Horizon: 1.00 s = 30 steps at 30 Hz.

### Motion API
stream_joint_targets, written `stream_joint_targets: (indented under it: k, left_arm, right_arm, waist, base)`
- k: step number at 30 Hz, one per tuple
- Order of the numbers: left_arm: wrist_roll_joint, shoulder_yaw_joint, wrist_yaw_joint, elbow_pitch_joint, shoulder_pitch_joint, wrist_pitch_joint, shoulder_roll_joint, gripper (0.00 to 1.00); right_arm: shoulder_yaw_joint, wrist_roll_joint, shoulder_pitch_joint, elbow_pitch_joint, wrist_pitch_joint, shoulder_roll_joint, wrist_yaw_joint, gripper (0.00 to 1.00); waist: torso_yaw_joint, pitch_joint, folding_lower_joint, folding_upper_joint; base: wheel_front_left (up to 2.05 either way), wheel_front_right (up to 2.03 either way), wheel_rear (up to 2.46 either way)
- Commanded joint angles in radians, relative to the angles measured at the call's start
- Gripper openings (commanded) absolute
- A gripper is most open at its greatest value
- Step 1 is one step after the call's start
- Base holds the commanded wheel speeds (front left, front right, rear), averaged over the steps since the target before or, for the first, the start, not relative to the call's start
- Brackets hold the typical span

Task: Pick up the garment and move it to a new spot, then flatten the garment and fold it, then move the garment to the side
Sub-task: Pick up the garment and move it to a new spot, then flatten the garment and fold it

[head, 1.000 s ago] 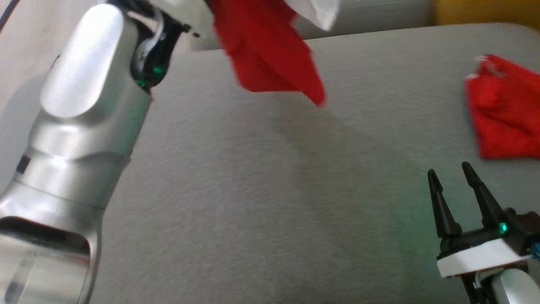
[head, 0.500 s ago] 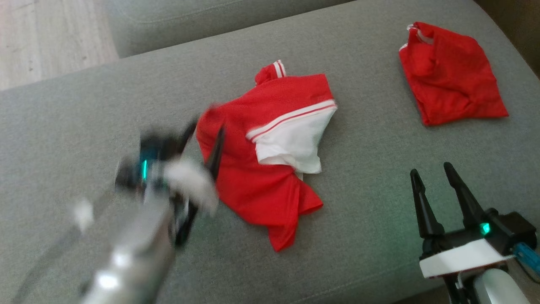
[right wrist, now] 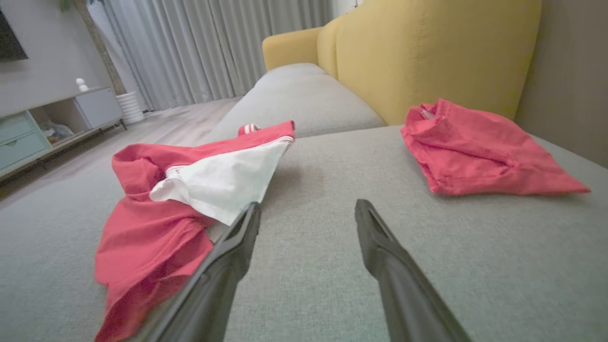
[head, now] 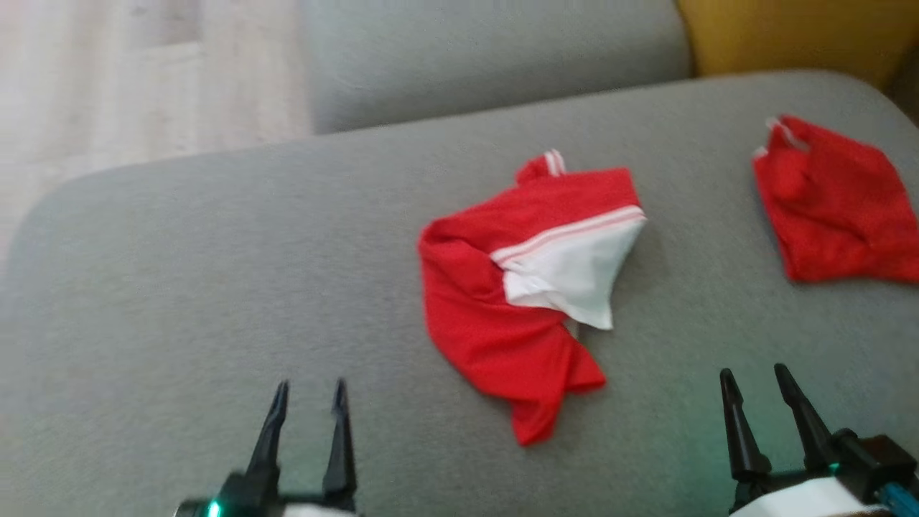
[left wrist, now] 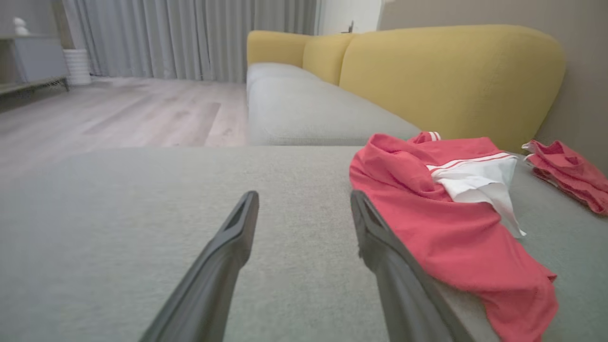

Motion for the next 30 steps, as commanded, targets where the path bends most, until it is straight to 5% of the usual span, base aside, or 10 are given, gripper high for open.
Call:
stream_joint_targets:
  k: [1,11,30]
  left_arm:
    - [0.015,0.044,0.005,-0.05,-0.033,-0.011,-0.008,1.0]
    - [0.167,0.09,-0.008,-0.215,0.109,-0.011,-0.025,1.0]
    - [0.186,0.097,-0.009,-0.211,0.146,-0.011,-0.026,1.0]
  right_arm:
    - [0.011,-0.007,-0.018,-0.028,-0.003,-0.005,0.007,1.0]
    - [0.02,-0.023,0.024,-0.004,-0.003,0.035,0.007,1.0]
    - [0.042,-0.032,0.035,-0.008,-0.003,0.042,0.007,1.0]
  waist:
    - [0.053,-0.05,0.0002,0.0]
    - [0.106,-0.123,0.0002,0.0]
    - [0.116,-0.14,0.0002,0.0]
  base:
    - [0.0,0.0,0.0]
    - [0.0,0.0,0.0]
    - [0.0,0.0,0.0]
